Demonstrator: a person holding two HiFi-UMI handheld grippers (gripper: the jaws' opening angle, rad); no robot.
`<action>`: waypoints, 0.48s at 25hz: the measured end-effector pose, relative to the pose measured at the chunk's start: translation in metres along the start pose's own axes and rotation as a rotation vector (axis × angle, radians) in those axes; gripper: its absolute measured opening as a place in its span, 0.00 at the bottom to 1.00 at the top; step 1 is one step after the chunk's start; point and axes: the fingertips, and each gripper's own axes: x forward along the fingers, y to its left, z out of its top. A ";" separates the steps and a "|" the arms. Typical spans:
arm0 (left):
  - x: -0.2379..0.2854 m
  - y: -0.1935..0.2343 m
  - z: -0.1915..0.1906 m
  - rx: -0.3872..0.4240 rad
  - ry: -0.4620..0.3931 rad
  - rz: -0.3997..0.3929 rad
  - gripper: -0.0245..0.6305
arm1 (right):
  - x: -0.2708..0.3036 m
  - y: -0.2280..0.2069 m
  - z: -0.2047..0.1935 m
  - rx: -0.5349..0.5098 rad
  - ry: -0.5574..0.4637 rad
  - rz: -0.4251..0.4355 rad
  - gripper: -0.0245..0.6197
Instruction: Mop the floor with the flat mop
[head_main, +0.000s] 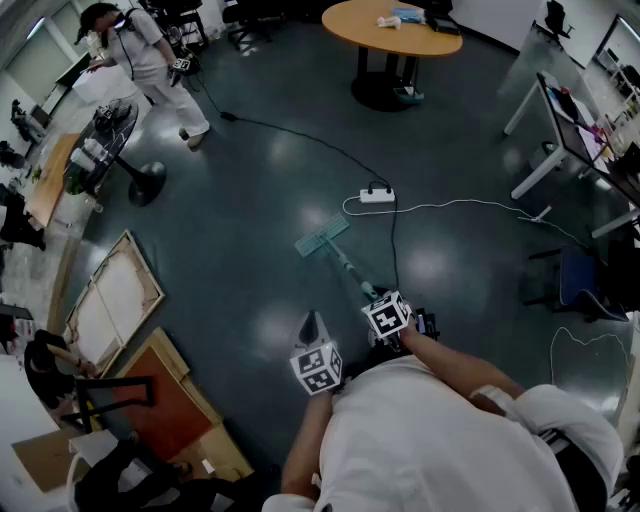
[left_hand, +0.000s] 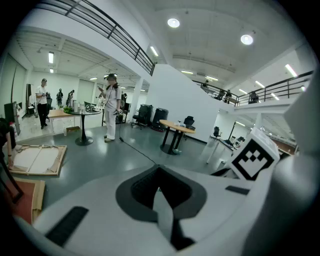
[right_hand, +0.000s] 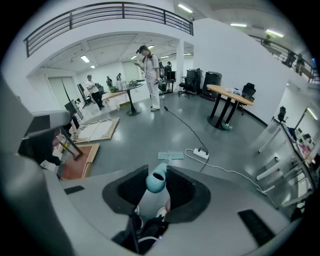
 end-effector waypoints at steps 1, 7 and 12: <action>0.000 0.000 0.000 -0.002 0.001 0.000 0.04 | -0.001 0.000 0.001 0.000 -0.003 0.001 0.22; -0.001 -0.006 -0.002 -0.005 0.003 0.003 0.04 | -0.002 -0.002 0.003 -0.003 -0.004 0.002 0.22; -0.001 -0.006 0.001 -0.004 0.001 0.011 0.04 | -0.003 -0.003 0.007 -0.006 -0.006 0.006 0.22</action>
